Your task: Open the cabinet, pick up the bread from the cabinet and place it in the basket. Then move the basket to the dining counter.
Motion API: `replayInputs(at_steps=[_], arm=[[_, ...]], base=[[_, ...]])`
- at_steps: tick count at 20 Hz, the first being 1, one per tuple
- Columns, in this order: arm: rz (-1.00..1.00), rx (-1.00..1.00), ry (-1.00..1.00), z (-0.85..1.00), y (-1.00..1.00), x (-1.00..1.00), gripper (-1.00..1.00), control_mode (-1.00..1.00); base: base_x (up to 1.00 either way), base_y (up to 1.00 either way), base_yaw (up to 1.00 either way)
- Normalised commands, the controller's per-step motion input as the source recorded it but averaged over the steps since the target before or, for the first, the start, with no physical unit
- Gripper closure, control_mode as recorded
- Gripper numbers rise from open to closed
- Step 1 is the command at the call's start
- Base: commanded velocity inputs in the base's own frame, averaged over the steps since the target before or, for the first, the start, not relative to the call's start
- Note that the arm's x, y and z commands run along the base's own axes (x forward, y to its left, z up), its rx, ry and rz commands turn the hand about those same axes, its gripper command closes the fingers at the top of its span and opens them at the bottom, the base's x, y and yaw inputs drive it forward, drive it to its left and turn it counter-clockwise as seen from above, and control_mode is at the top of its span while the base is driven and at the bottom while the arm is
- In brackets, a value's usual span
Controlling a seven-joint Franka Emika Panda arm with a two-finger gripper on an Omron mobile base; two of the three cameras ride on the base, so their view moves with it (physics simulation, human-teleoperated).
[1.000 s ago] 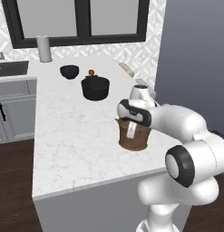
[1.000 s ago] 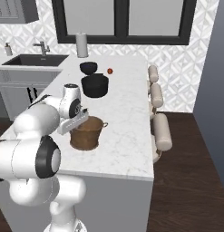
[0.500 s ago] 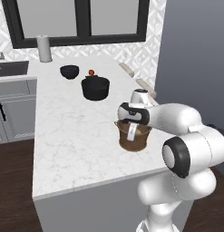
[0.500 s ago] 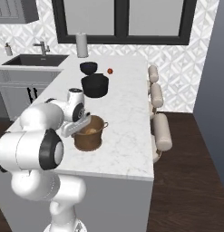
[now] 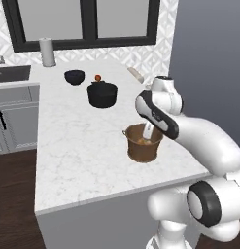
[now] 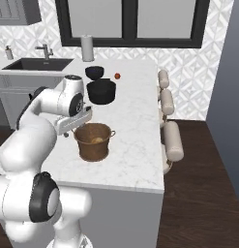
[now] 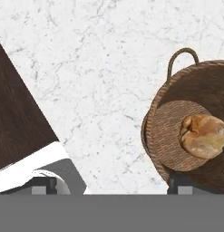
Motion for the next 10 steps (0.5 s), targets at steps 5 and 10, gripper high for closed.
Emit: replayInputs(at_steps=[5,10], arm=[[-0.09,0.00,-0.01,1.00,0.34,-1.00,-1.00,-1.00],[-0.04,-0.03,-0.07,0.48,0.50,-1.00,-1.00,-1.00]], base=[[0.00,0.00,0.00],[0.00,0.00,0.00]])
